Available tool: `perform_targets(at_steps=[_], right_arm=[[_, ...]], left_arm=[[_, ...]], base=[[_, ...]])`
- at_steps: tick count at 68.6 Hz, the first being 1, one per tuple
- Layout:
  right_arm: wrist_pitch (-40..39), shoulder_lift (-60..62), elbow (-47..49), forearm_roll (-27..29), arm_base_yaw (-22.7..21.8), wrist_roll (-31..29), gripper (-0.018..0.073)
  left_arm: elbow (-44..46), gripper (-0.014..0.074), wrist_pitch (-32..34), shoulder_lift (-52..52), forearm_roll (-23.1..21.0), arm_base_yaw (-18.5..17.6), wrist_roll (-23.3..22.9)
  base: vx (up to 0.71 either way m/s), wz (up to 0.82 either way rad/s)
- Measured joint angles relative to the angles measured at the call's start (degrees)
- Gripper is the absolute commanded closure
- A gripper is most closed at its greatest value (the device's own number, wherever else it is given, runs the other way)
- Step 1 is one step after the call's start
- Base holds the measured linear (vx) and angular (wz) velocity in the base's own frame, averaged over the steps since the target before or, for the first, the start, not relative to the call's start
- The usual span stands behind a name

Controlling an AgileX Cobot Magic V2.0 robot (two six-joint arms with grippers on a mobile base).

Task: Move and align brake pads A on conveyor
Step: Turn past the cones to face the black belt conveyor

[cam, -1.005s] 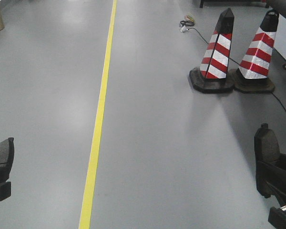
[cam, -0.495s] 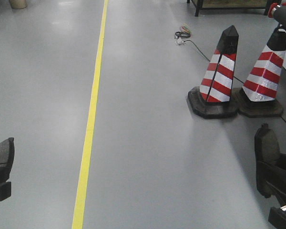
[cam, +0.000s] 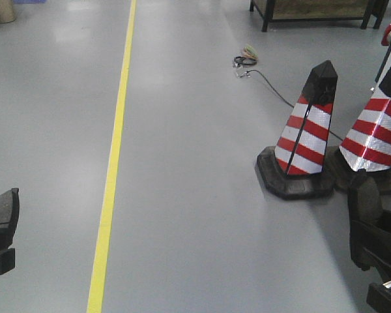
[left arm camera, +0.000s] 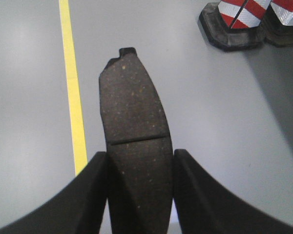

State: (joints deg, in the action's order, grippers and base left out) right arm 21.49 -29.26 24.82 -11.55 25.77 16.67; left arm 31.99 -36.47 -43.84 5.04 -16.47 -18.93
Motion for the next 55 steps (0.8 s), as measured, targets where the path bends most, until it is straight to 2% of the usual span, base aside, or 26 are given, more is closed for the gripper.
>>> perform_targets(at_steps=[25, 55], right_arm=[[0.0, 0.0, 0.0, 0.0, 0.0, 0.0, 0.0534], [0.0, 0.0, 0.0, 0.0, 0.0, 0.0, 0.0534]], left_arm=[[0.0, 0.0521, 0.0, 0.0, 0.0, 0.0, 0.0], [0.0, 0.0521, 0.0, 0.0, 0.0, 0.0, 0.0]], base=[[0.58, -0.28], [0.56, -0.51]])
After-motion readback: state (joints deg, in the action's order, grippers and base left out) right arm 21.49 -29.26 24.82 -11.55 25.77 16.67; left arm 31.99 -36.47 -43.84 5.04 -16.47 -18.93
